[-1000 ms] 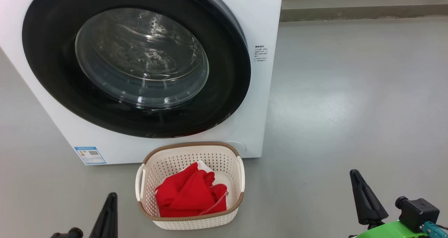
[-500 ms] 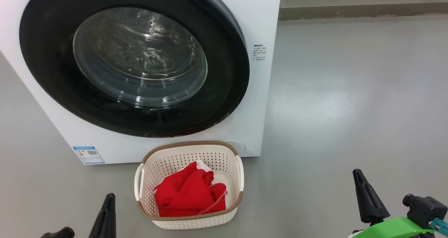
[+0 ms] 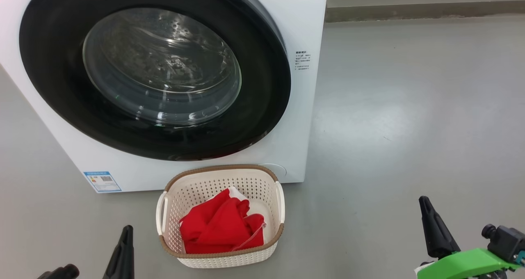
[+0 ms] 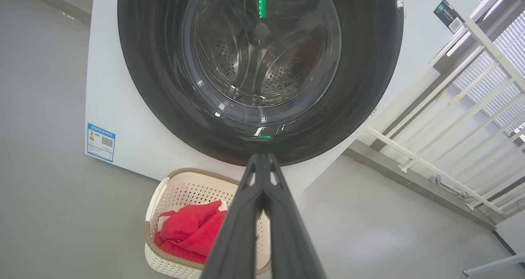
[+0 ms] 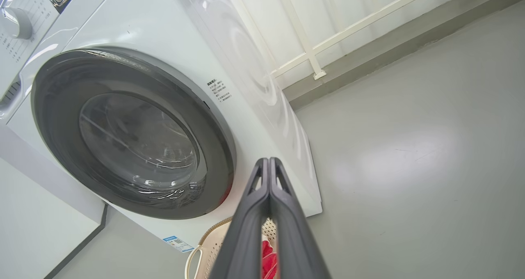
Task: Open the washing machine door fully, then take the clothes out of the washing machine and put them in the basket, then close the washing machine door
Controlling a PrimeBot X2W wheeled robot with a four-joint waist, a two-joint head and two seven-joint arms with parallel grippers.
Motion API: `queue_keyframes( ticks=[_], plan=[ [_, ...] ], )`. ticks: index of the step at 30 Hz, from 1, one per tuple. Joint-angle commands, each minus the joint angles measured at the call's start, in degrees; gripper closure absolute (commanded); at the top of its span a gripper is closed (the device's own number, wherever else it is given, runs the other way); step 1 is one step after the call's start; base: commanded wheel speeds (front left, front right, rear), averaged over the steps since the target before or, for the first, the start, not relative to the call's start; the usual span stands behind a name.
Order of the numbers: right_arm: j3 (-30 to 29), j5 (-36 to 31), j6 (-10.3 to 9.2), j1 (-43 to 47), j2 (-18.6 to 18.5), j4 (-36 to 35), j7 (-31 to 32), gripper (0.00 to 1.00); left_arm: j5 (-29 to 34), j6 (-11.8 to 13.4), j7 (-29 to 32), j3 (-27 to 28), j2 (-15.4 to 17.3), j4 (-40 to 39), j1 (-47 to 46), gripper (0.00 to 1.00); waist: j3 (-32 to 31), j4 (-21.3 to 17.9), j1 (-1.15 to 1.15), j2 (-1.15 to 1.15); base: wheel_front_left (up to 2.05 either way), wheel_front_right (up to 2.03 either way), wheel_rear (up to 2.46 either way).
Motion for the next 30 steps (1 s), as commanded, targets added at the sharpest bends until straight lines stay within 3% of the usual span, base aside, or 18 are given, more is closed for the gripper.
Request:
queue_keyframes(
  ticks=[1,30],
  plan=[
    [0.0,1.7,-0.02,-3.3,-0.9,-1.2,0.5,1.0,-1.9,-0.3,0.5,0.9,0.4,-1.0,-2.5,1.0,0.0,0.0,0.0,0.0,0.0,0.0,0.0],
    [-1.1,20.1,-0.04,-5.7,-1.3,0.2,5.3,1.0,-21.4,-0.5,5.3,1.8,0.5,0.5,-4.6,1.0,0.6,-0.6,0.0,0.0,0.0,0.0,0.0]
  ],
)
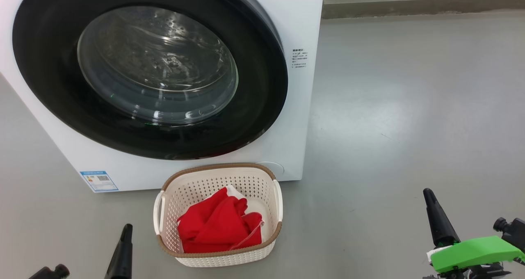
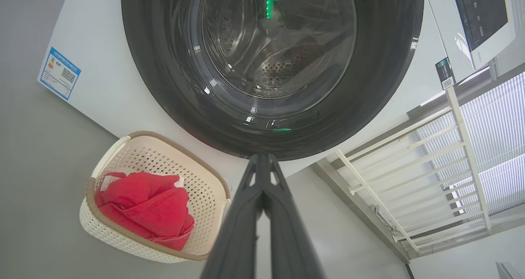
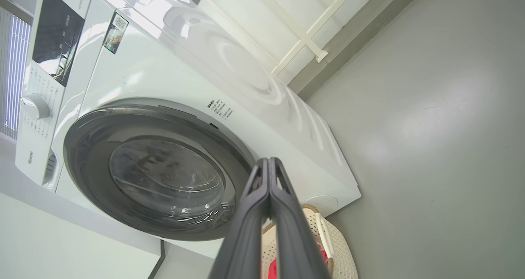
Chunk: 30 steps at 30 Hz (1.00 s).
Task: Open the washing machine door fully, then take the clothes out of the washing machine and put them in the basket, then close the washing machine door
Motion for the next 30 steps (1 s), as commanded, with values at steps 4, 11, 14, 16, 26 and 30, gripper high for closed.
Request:
queue_keyframes(
  ticks=[4,11,14,16,26,30],
  plan=[
    [0.0,4.1,-0.03,-3.1,-1.1,-1.1,0.9,1.0,-3.9,-0.5,1.0,1.5,0.5,-0.9,-3.4,1.0,0.1,-0.1,0.0,0.0,0.0,0.0,0.0],
    [-0.3,8.5,-0.03,-3.6,-1.1,-0.8,2.1,1.0,-8.6,-0.6,2.2,1.7,0.5,-0.5,-3.9,1.0,0.2,-0.2,0.0,0.0,0.0,0.0,0.0],
    [-0.4,9.7,-0.03,-3.8,-1.1,-0.7,2.4,1.0,-10.0,-0.6,2.5,1.8,0.5,-0.4,-4.1,1.0,0.2,-0.3,0.0,0.0,0.0,0.0,0.0],
    [-0.5,11.0,-0.03,-4.0,-1.2,-0.6,2.7,1.0,-11.3,-0.6,2.8,1.8,0.6,-0.3,-4.2,1.0,0.3,-0.3,0.0,0.0,0.0,0.0,0.0],
    [-1.0,17.9,-0.04,-4.8,-1.2,0.0,4.6,1.0,-18.7,-0.7,4.6,2.1,0.6,0.3,-5.0,1.0,0.5,-0.5,0.0,0.0,0.0,0.0,0.0],
    [-1.2,20.4,-0.04,-5.2,-1.3,0.2,5.3,1.0,-21.4,-0.7,5.3,2.3,0.6,0.5,-5.3,1.0,0.6,-0.6,-0.01,0.0,0.0,0.0,0.0]
  ],
)
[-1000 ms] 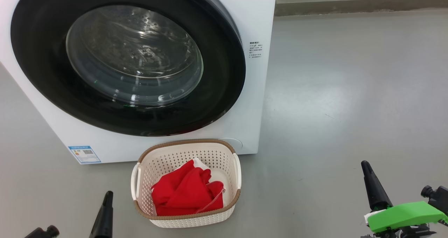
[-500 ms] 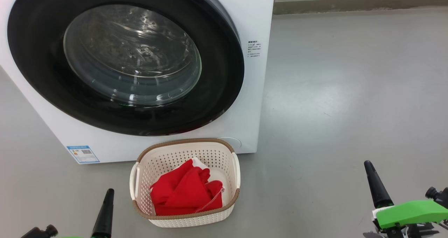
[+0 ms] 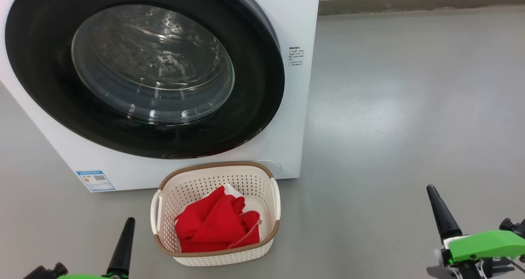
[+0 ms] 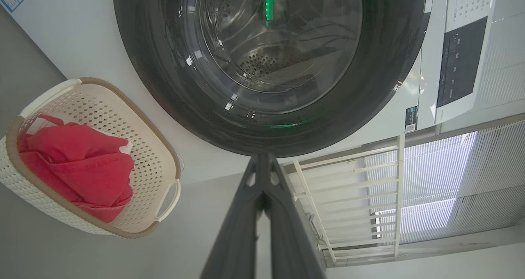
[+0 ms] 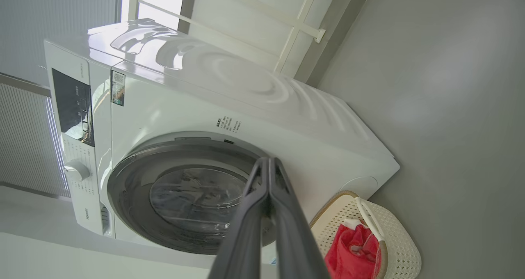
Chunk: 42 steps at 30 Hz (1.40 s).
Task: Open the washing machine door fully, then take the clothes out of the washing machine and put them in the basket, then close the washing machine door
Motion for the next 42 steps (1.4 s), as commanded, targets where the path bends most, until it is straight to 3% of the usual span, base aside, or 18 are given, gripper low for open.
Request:
queue_keyframes(
  ticks=[1,23,42],
  plan=[
    [0.5,1.7,-0.03,-3.3,-1.0,-1.4,0.4,1.0,-1.5,-0.7,0.4,1.9,0.6,-1.0,-2.9,1.0,0.0,0.0,0.0,0.0,0.0,0.0,0.0],
    [-0.6,15.3,-0.04,-5.0,-1.2,-0.3,4.2,1.0,-16.1,-0.9,4.0,2.5,0.7,0.2,-4.5,1.0,0.4,-0.4,0.0,0.0,0.0,0.0,0.0],
    [-0.8,15.1,-0.04,-5.1,-1.0,-0.3,4.3,1.0,-16.1,-0.9,4.0,2.5,0.7,0.1,-4.5,1.0,0.4,-0.4,0.0,0.0,0.0,0.0,0.0]
  ],
)
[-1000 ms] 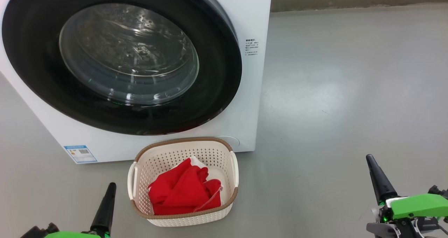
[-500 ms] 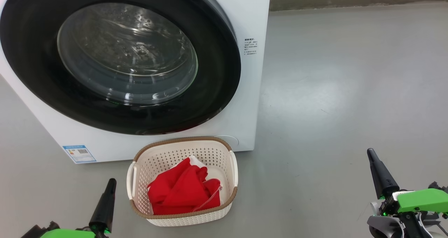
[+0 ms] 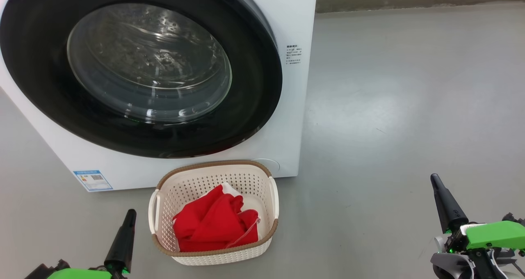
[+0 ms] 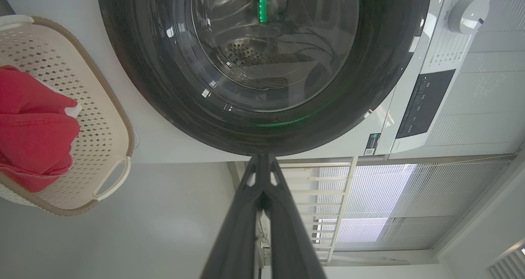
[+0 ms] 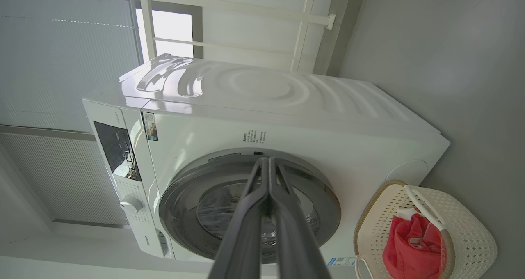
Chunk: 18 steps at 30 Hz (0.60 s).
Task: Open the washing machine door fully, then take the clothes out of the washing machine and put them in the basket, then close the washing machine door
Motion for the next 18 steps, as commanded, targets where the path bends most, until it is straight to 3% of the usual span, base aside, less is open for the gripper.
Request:
queue_keyframes(
  ticks=[1,18],
  plan=[
    [0.9,0.3,-0.03,-2.4,-0.8,-1.4,0.3,1.0,-0.4,-0.4,0.4,2.1,0.7,-1.2,-2.4,1.0,0.0,0.0,0.0,0.0,0.0,0.0,0.0],
    [0.7,0.1,-0.03,-2.4,-0.6,-1.4,0.5,1.0,-0.4,-0.4,0.4,2.1,0.7,-1.2,-2.4,1.0,0.0,0.0,0.0,0.0,0.0,0.0,0.0]
  ],
)
